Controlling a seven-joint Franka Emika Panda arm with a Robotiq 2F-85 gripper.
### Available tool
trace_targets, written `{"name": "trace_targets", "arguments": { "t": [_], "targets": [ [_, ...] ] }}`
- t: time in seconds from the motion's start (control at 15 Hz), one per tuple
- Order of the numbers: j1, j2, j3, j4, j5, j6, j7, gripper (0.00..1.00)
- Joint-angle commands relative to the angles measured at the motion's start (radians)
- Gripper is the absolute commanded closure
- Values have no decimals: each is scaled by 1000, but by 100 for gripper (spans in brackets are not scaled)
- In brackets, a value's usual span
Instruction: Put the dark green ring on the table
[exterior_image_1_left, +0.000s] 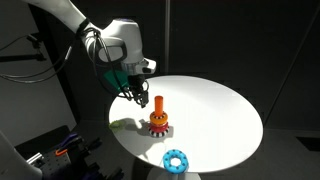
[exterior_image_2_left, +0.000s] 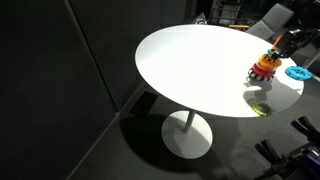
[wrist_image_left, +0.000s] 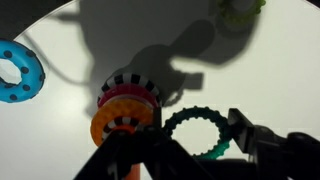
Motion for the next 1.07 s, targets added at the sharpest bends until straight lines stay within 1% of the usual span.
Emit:
{"name": "trace_targets", "arguments": {
  "t": [0.0, 0.07, 0.13, 0.33, 0.8, 1.0],
  "targets": [
    [-17, 50, 3, 44, 2, -15, -17, 7],
    [-20, 60, 3, 50, -2, -16, -13, 2],
    [-23, 67, 4, 54, -5, -19, -11, 0],
    [-32, 78, 2, 68, -23, -45, 4, 0],
    [-49, 64, -1, 115, -80, -243, 28, 0],
    [-52, 54, -2, 124, -108, -282, 44, 0]
  ]
}}
